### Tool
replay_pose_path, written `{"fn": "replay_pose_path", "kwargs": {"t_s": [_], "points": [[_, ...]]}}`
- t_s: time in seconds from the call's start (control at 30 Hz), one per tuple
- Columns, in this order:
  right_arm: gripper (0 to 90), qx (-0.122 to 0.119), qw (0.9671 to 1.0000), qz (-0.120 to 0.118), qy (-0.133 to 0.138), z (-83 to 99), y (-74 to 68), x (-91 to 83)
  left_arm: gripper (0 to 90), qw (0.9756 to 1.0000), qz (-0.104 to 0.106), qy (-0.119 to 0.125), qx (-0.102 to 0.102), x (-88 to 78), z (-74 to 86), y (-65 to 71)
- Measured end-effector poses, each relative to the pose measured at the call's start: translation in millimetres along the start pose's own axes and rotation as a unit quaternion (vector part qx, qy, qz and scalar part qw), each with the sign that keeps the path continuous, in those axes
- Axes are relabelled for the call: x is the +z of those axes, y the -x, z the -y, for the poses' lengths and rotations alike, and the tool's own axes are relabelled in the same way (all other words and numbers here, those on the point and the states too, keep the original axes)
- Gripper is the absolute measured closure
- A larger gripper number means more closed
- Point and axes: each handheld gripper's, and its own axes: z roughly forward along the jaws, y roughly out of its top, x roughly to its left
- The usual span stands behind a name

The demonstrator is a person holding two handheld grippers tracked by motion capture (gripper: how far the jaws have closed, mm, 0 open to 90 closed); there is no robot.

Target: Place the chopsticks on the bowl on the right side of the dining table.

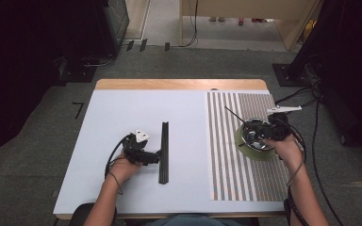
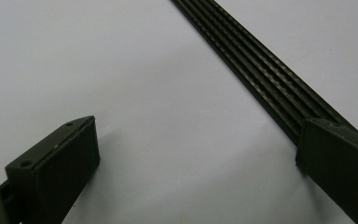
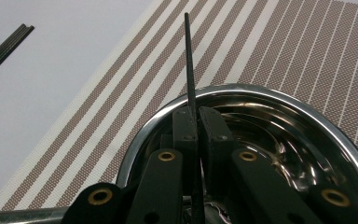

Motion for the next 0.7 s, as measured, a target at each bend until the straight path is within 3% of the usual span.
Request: {"fn": "replay_pose_path", "kwargs": {"t_s": [0.7], "points": [[87.1,-0.005,0.9997,-0.005,-0.025,8.0,14.4,-4.3,0.0,1.0000,0.000,0.000,0.000,0.0,0.0,0.0]]}}
